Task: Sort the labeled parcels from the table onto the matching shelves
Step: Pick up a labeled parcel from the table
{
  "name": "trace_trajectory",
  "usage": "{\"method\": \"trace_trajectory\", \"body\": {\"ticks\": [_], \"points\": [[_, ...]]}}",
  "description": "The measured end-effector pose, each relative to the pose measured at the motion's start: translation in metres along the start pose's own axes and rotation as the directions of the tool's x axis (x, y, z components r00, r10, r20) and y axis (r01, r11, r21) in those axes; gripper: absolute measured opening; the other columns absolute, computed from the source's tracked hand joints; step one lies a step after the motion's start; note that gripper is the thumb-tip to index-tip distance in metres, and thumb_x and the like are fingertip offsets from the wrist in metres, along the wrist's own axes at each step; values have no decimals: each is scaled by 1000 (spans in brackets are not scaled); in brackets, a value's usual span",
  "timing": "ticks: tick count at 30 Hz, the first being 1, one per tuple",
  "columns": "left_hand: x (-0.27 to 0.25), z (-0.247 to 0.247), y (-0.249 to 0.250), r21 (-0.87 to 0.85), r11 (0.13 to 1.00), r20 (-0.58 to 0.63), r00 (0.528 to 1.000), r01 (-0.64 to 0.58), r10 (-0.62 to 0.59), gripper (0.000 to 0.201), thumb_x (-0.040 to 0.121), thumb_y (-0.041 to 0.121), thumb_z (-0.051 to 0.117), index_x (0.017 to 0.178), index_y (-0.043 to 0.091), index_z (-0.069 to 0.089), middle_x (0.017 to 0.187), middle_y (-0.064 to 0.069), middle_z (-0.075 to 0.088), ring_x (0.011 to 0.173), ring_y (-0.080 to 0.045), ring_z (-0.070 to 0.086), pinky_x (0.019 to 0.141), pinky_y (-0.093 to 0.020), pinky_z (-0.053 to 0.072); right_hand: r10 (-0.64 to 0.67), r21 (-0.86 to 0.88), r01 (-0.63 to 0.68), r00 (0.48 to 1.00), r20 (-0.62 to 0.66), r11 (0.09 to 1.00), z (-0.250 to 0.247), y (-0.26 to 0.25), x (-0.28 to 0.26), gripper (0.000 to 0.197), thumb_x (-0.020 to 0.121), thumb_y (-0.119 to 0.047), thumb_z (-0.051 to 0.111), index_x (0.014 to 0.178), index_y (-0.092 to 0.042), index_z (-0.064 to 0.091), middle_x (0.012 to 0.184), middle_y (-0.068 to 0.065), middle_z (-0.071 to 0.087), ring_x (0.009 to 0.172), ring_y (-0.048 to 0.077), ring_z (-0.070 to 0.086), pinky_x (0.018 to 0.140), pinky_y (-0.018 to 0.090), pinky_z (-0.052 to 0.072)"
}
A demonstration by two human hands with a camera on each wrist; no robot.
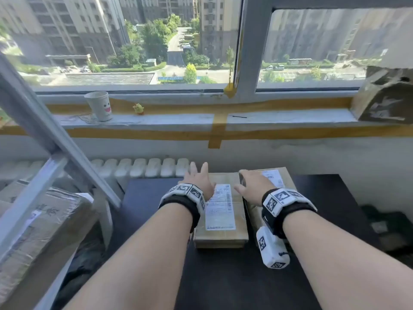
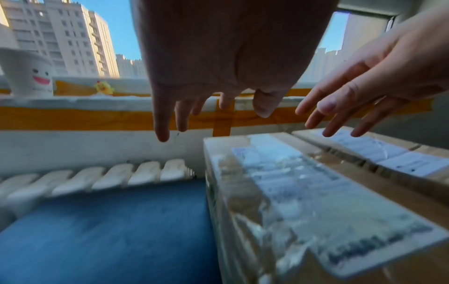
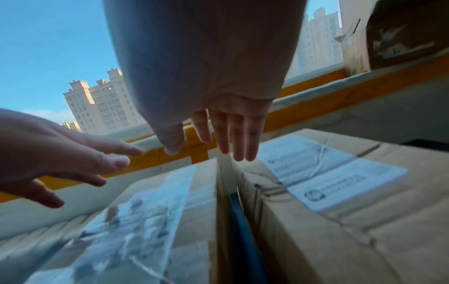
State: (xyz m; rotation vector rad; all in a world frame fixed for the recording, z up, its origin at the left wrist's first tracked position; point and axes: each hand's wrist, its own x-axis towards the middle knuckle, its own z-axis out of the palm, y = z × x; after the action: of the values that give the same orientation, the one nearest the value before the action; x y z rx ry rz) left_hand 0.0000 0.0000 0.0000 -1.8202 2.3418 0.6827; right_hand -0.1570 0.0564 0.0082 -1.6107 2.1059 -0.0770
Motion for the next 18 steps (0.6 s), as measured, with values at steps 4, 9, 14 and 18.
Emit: {"method": "trace_trajectory", "body": {"ticks": [4, 9, 14, 18], "points": [[12, 20, -14, -34, 997, 67, 996, 69, -66, 68, 99, 38, 39, 156, 25, 5, 163, -9, 1, 139, -37, 32, 106, -49, 38, 69, 12, -69, 997, -27, 998, 15, 1, 10, 20, 95, -32, 45, 99, -12, 44, 99, 6, 50, 90, 30, 54, 73, 33, 38], [20, 30, -23, -105, 992, 148, 988, 63, -47, 75, 99, 38, 37, 155, 26, -12, 143, -22, 45, 99, -34, 64, 76, -37, 47, 138, 4, -138, 990, -8, 990, 28, 2, 20, 23, 96, -33, 42, 96, -10, 49, 96, 10, 57, 88, 30, 55, 73, 34, 42], [26, 21, -21, -243, 947, 201, 966, 210, -162, 88, 98, 33, 49, 156, 16, -15, 99, -13, 67, 71, -24, 58, 68, -33, 43, 179, 74, -185, 981, 77, 980, 36, 0, 23, 33, 98, -32, 42, 98, -5, 61, 99, 13, 64, 93, 30, 61, 76, 34, 45], [40, 6, -26, -405, 867, 205, 953, 290, -223, 60, 95, 32, 52, 146, 5, 33, 124, -17, 62, 108, -32, 64, 81, -31, 51, 214, 258, -223, 975, 63, 940, 21, -7, 23, 25, 96, -32, 42, 79, -14, 50, 82, 4, 56, 75, 23, 53, 69, 33, 43]]}}
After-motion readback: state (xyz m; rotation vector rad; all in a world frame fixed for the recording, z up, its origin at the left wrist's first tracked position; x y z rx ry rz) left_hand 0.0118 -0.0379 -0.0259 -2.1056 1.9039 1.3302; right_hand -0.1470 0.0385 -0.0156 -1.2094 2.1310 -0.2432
